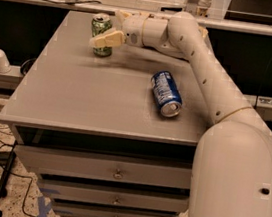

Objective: Knock green can over

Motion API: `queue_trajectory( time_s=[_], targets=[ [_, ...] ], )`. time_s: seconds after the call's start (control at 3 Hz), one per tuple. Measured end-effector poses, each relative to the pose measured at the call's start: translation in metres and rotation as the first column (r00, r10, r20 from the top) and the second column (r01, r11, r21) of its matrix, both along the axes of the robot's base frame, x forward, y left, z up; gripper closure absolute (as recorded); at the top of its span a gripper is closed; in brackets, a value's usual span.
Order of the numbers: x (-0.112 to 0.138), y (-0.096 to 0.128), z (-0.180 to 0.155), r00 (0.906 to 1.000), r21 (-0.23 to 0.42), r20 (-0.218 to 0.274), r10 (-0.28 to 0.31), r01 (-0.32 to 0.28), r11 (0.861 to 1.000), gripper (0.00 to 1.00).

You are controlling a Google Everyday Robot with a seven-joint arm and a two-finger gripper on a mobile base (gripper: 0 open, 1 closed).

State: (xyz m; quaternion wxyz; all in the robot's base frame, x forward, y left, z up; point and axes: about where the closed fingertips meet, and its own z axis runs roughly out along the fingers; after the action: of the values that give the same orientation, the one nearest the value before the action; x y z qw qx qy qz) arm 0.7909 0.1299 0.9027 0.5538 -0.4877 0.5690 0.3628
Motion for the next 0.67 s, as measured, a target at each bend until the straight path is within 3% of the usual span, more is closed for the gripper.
queue_trajectory(
  time_s=[0.33,0.67],
  targets=[
    [-0.016,-0.006,0.004,0.9986,0.028,0.004,0.053,-0.053,0.998,0.0],
    [-0.036,-0.004,0.006,0.9932,0.018,-0.009,0.116,-0.116,0.993,0.0]
  ],
)
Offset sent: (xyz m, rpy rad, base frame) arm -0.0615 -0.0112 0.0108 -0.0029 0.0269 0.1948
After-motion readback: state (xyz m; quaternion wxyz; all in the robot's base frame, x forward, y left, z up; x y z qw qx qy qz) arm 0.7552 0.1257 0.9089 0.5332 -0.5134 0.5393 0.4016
